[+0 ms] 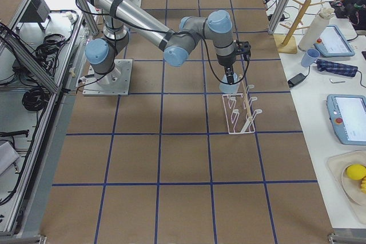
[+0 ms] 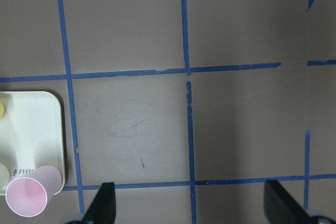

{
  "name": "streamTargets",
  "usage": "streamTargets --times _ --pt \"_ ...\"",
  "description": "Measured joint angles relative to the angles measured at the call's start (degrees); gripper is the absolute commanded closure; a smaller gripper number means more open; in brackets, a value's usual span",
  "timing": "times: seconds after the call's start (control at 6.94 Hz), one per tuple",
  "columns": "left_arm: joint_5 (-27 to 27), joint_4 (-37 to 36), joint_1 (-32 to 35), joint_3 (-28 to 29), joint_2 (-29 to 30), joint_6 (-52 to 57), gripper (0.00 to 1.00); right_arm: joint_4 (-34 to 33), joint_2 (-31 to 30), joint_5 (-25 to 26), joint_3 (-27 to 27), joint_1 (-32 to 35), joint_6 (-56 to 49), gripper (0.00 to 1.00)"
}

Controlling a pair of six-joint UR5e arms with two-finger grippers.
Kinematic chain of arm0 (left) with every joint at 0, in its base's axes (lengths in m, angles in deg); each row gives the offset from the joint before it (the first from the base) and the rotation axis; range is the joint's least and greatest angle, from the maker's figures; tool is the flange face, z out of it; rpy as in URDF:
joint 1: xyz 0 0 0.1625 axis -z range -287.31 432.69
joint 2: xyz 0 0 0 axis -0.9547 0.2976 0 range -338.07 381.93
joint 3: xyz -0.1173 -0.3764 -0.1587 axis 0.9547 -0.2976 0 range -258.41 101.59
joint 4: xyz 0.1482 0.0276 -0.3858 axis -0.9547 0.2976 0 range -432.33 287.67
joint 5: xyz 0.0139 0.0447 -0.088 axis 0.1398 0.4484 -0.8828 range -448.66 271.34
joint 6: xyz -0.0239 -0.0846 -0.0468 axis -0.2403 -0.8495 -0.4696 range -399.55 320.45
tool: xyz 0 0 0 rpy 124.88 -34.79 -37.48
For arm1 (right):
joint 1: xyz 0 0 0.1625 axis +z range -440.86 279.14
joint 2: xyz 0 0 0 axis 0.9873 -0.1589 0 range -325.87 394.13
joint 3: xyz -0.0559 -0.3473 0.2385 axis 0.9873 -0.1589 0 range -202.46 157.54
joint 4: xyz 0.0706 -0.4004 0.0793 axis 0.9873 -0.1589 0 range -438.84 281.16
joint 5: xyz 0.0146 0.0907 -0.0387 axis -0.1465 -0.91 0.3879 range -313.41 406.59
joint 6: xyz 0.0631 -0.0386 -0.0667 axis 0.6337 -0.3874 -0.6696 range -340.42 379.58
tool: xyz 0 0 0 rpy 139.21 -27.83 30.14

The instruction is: Transfer IKEA cup to right arm and place on rack

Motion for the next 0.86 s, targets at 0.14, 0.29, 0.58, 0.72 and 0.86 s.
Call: streamTargets --times 0.14,0.29,0.58,0.72,0.86 --pt "0.1 0.1 0.0 0.0 0.1 -0.1 0.0 -0.1 0.5 -0.1 0.1 0.0 0.0 0.83" --pt "0.1 0.6 -0.1 0.4 0.2 -0.2 0.0 -0.1 0.9 -0.1 0.1 0.0 0.0 0.83" --pt "-0.1 1.6 -0.4 1.1 0.5 -0.3 0.0 -0.4 2.1 0.0 0.0 0.0 -0.2 0.83" --pt "-0.2 1.8 -0.4 1.2 0.6 -0.7 0.0 -0.9 2.6 -0.1 0.1 0.0 -0.2 0.83" --pt "-0.2 1.8 -0.5 1.3 0.8 -1.4 0.0 -1.3 3.2 -0.1 0.1 0.0 -0.1 0.83"
